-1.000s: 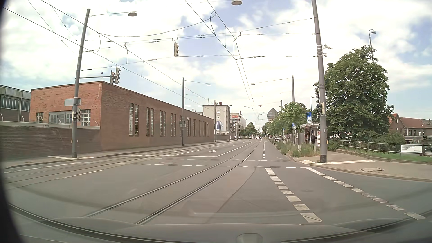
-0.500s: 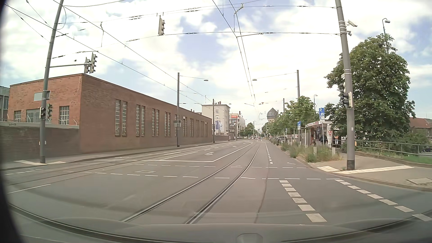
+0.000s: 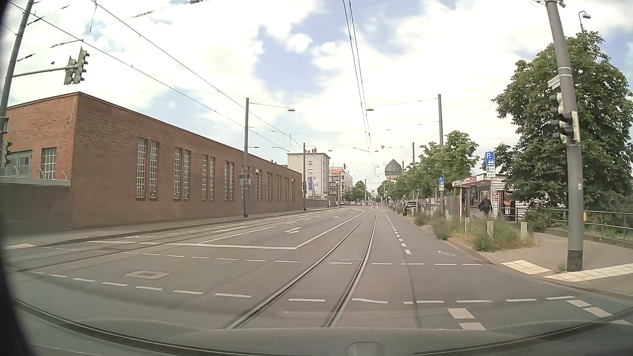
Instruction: Follow the waypoints while adhering to traffic rules and regulations
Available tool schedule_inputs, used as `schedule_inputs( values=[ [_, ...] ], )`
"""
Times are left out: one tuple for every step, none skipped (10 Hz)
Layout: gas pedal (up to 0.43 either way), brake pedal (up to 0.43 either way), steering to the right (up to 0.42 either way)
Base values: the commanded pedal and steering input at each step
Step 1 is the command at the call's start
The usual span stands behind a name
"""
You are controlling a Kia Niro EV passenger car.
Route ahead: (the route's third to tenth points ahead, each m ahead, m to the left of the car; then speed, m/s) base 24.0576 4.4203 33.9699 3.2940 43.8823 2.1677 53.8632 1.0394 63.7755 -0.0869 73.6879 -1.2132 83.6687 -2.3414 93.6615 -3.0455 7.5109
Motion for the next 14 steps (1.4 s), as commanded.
schedule_inputs(
  values=[
    [0.0, 0.024, 0.022],
    [0.0, 0.024, 0.024],
    [0.0, 0.024, 0.028],
    [0.0, 0.024, 0.03],
    [0.0, 0.024, 0.03],
    [0.0, 0.024, 0.03],
    [0.0, 0.024, 0.03],
    [0.0, 0.024, 0.03],
    [0.0, 0.024, 0.03],
    [0.0, 0.024, 0.03],
    [0.0, 0.024, 0.03],
    [0.0, 0.024, 0.03],
    [0.0, 0.024, 0.03],
    [0.0, 0.024, 0.03]
  ],
)
